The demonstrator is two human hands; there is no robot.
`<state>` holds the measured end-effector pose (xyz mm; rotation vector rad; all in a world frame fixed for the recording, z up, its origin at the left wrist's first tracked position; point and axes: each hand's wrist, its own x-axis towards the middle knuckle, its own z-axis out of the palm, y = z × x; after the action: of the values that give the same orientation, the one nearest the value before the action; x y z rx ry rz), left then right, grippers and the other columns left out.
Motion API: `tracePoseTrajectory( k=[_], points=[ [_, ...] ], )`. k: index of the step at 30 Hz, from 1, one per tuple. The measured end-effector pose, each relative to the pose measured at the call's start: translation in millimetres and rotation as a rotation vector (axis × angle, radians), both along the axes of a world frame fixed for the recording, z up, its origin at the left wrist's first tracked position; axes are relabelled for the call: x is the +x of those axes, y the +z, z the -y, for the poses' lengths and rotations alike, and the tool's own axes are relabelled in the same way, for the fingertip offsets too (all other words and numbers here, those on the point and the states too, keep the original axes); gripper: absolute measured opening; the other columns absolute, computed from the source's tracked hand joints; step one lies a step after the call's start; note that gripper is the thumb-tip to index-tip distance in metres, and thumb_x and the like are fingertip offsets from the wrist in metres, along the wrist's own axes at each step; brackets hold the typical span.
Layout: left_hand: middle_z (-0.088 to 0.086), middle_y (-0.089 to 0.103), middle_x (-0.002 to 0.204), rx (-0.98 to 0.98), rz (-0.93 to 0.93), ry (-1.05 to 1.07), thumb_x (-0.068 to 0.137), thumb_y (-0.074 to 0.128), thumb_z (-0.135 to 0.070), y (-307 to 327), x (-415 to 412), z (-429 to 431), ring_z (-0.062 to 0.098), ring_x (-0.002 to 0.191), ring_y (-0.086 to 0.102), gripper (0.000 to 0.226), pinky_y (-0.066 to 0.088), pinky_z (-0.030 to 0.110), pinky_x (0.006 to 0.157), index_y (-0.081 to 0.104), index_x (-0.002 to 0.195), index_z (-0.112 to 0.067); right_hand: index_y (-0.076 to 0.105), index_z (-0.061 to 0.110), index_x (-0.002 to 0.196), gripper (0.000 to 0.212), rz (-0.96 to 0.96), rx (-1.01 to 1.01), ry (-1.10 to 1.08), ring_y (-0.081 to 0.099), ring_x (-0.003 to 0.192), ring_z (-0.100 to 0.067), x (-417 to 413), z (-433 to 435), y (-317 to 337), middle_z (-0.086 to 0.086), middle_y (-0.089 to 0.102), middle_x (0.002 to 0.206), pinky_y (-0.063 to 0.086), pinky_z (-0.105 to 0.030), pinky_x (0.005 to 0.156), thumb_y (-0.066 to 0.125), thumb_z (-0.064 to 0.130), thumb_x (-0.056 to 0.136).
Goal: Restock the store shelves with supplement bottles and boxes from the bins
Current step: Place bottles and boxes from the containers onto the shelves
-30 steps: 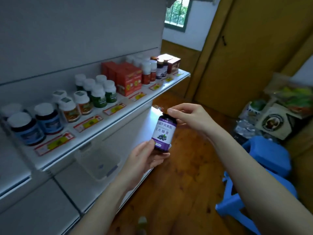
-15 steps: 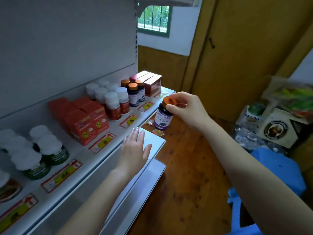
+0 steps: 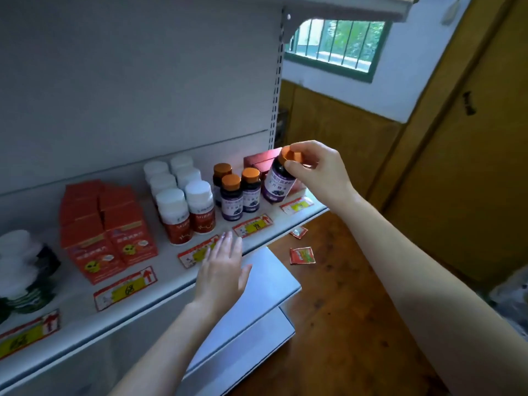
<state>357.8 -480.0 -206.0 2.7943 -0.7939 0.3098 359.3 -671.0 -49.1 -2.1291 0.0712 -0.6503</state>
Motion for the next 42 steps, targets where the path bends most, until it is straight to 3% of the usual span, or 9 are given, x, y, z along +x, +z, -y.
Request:
tracePoseTrajectory(
  k=[4,7,11,14,19,23,28,37,42],
  points=[
    [0.018,0.063,0.118,0.002,0.013,0.113,0.076,0.057,-0.037,-9,6,17,0.032,0.107,0.062,0.054,0.050,0.045,0.083,0.063,0.116,-0.002,0.065,0.013,0.101,0.020,0.038,0.021,0.081,0.058,0.082,-0.010,35,14,8,0.005,0.061,0.088,0.046,-0.013,0.070,0.066,0.012,0.081],
    [0.017,0.060,0.124,0.026,-0.015,0.165,0.080,0.036,-0.039,-14,8,24,0.031,0.115,0.057,0.060,0.049,0.047,0.086,0.058,0.122,-0.003,0.065,0.014,0.102,0.020,0.061,0.041,0.124,0.059,0.085,-0.011,60,18,8,0.004,0.062,0.092,0.045,-0.009,0.070,0.065,0.012,0.082],
    [0.016,0.056,0.129,0.023,0.010,0.210,0.080,0.034,-0.040,-22,11,29,0.025,0.124,0.036,0.059,0.046,0.047,0.092,0.040,0.129,-0.007,0.065,0.011,0.103,0.021,0.076,0.034,0.186,0.058,0.085,-0.014,89,16,5,0.001,0.062,0.092,0.048,-0.020,0.075,0.064,0.008,0.082],
    [0.015,0.053,0.133,0.049,0.039,0.218,0.082,0.033,-0.040,-27,12,30,0.024,0.127,0.032,0.061,0.025,0.043,0.102,0.036,0.132,-0.007,0.064,0.010,0.107,0.024,0.052,0.002,0.190,0.060,0.093,-0.019,110,12,4,-0.002,0.063,0.098,0.051,-0.030,0.085,0.062,0.009,0.083],
    [0.011,0.050,0.136,0.077,0.121,0.246,0.084,0.032,-0.043,-35,12,31,0.022,0.129,0.030,0.062,0.023,0.043,0.103,0.034,0.134,-0.008,0.064,0.009,0.108,0.026,0.010,-0.019,0.219,0.061,0.100,-0.023,136,15,0,-0.007,0.065,0.110,0.050,-0.038,0.092,0.062,0.009,0.082],
    [0.012,0.051,0.136,0.101,0.133,0.265,0.083,0.033,-0.042,-39,14,33,0.023,0.128,0.032,0.062,0.034,0.049,0.101,0.035,0.134,-0.007,0.064,0.009,0.107,0.025,-0.047,-0.057,0.276,0.060,0.098,-0.021,147,16,-12,-0.006,0.065,0.106,0.050,-0.037,0.091,0.063,0.009,0.081],
    [0.013,0.048,0.138,0.085,0.152,0.254,0.085,0.034,-0.041,-43,14,33,0.024,0.130,0.031,0.062,0.021,0.045,0.102,0.034,0.136,-0.007,0.065,0.013,0.105,0.026,-0.140,-0.056,0.338,0.060,0.096,-0.019,161,18,-24,0.000,0.062,0.100,0.051,-0.035,0.089,0.064,0.009,0.080],
    [0.013,0.044,0.141,0.118,0.129,0.275,0.087,0.032,-0.041,-45,13,34,0.024,0.132,0.029,0.062,0.009,0.043,0.109,0.030,0.138,-0.006,0.066,0.015,0.105,0.028,-0.343,-0.290,0.422,0.052,0.087,-0.014,181,8,-36,0.001,0.058,0.094,0.039,-0.019,0.072,0.065,0.012,0.078],
    [0.011,0.043,0.142,0.104,0.155,0.284,0.087,0.033,-0.043,-47,12,33,0.023,0.133,0.029,0.076,0.017,0.044,0.107,0.001,0.148,-0.010,0.067,0.015,0.100,0.023,-0.381,-0.304,0.477,0.050,0.073,-0.013,186,9,-46,0.002,0.057,0.088,0.035,-0.002,0.045,0.066,0.011,0.077]
  ],
)
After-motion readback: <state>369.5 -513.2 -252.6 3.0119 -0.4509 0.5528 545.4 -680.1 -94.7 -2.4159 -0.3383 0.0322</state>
